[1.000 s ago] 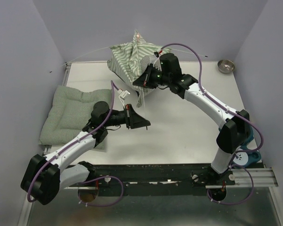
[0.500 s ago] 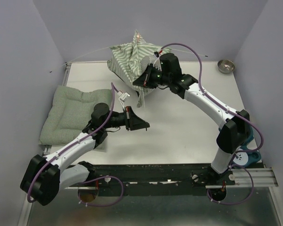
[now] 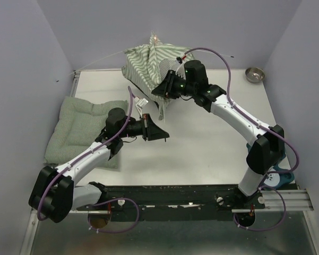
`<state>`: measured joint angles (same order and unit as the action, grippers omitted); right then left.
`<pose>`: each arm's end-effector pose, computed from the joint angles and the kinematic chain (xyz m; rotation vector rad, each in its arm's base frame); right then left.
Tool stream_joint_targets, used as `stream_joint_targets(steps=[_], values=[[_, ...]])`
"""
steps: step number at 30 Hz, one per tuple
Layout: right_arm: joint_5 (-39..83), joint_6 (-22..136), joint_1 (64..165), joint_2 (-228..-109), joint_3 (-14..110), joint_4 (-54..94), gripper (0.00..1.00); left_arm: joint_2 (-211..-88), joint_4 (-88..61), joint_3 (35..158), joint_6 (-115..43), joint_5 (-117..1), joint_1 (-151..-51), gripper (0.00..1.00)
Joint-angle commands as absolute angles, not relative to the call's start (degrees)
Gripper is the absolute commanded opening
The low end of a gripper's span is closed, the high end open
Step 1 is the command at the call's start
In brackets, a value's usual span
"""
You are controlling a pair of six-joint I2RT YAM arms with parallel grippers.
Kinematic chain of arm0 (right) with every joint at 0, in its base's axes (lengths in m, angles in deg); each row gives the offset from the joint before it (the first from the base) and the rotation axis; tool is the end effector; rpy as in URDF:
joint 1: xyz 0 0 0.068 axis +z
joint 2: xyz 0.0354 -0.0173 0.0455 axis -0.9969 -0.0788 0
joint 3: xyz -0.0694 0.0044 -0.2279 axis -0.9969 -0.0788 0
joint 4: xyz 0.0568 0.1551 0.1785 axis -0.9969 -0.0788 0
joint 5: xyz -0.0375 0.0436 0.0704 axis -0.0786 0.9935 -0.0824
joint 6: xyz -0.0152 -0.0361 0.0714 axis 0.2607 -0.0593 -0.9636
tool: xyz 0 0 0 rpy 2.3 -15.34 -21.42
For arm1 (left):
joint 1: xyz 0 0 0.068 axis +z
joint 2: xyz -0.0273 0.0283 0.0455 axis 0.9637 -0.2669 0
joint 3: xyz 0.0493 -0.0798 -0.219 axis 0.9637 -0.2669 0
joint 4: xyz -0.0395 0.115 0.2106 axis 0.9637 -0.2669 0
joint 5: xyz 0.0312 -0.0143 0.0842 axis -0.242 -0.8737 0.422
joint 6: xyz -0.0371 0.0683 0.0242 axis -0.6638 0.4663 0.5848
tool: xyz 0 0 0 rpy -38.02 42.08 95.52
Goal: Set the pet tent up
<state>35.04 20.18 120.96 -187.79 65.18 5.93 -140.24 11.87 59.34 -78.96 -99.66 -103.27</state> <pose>0.3294 0.2649 0.3157 -0.1059 2.1447 1.2095 0.2125 -0.1782 0.2486 0.3571 1.9280 -1.7398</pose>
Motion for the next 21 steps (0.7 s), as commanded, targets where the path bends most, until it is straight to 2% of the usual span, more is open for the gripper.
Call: stream_joint_targets(steps=[1, 5, 12, 14, 19, 21], values=[[38.2, 23.8, 121.1, -186.0, 62.4, 1.5, 0.37, -143.1, 18.5, 65.2, -76.1, -97.3, -100.4, 0.00], [40.4, 23.9, 121.1, -185.5, 61.2, 1.9, 0.27, -145.1, 19.5, 66.3, -75.2, -97.3, -99.9, 0.00], [44.1, 21.5, 121.1, -184.6, 57.4, 1.8, 0.23, -146.7, 20.7, 67.2, -75.3, -94.9, -97.9, 0.00], [44.4, 21.5, 121.1, -184.7, 56.8, 1.7, 0.01, -147.3, 21.5, 67.7, -75.7, -94.9, -97.6, 0.00], [41.4, 22.0, 121.0, -185.3, 59.3, 1.7, 0.01, -147.6, 18.5, 68.6, -73.7, -96.6, -97.6, 0.00], [41.2, 22.1, 121.0, -185.8, 60.3, 1.8, 0.01, -147.4, 17.5, 68.6, -73.0, -97.0, -97.6, 0.05]])
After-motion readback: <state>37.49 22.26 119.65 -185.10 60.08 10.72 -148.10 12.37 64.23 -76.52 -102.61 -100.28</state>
